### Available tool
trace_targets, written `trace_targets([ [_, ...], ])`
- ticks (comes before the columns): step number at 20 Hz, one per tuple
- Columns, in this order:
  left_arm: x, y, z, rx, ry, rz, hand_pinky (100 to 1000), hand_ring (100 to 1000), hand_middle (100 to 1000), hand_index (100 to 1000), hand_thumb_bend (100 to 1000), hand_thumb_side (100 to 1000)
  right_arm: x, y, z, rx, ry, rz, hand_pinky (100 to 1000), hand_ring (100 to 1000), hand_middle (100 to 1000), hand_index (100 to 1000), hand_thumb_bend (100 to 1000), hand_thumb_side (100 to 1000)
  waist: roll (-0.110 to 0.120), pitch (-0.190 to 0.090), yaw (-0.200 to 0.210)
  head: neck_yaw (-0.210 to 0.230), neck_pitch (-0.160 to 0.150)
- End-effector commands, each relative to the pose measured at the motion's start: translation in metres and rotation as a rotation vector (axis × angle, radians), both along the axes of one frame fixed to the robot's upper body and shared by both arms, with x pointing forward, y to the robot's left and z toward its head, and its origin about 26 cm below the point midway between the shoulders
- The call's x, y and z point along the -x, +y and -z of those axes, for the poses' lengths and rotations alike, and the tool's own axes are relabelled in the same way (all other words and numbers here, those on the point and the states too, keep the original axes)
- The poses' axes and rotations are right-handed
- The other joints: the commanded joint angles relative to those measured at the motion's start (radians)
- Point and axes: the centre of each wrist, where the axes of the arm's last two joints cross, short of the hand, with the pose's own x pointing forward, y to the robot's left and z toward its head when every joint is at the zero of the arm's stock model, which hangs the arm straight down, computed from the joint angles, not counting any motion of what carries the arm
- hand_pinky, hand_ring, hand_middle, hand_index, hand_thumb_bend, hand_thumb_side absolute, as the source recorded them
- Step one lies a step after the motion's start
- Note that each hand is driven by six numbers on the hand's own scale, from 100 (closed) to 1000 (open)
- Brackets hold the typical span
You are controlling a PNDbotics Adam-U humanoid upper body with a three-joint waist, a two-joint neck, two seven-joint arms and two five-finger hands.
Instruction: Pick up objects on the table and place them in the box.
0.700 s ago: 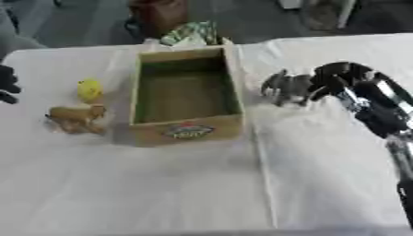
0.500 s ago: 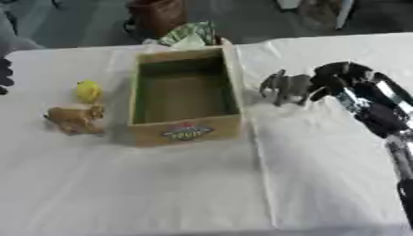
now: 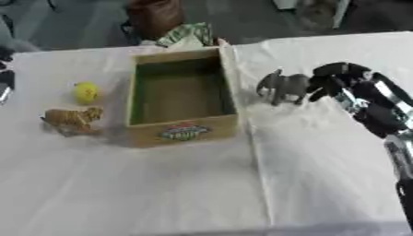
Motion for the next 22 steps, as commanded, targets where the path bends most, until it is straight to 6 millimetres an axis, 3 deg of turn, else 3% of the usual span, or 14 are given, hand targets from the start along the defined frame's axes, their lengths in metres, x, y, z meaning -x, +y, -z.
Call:
trace_targets([
  [1, -0.007, 0.011, -0.013, -0.118, 0.018, 0.001, 729, 739, 704, 834, 380, 422, 0.001, -0.003, -0.007, 0.022, -0.019, -0.007, 614, 671, 645, 766, 100, 478, 0.000, -0.014, -0.002, 0.002, 0.006],
  [4, -0.018, 0.010, -0.014, -0.196, 0.040, 0.023, 739, 741, 707, 839, 454, 397, 0.000, -0.002, -0.007, 0.023, -0.016, -0.011, 614, 671, 645, 766, 100, 479, 0.001, -0.017, -0.003, 0.004, 0.010],
  [10, -0.041, 0.006, -0.011, -0.293, 0.064, 0.021, 747, 729, 696, 842, 422, 334, 0.000, -0.001, -0.005, 0.024, -0.010, -0.018, 613, 670, 645, 766, 100, 480, 0.000, -0.020, -0.011, 0.008, 0.011],
  [16, -0.063, -0.003, 0.009, -0.336, 0.079, -0.008, 748, 724, 697, 842, 449, 326, 0.000, 0.001, -0.005, 0.021, -0.008, -0.026, 613, 670, 646, 766, 100, 483, -0.001, -0.017, -0.026, 0.013, 0.007],
  [22, -0.071, -0.005, 0.022, -0.360, 0.073, -0.007, 749, 724, 696, 843, 457, 326, -0.001, 0.002, -0.005, 0.022, -0.009, -0.029, 613, 670, 646, 766, 100, 485, -0.003, -0.015, -0.032, 0.014, 0.007],
])
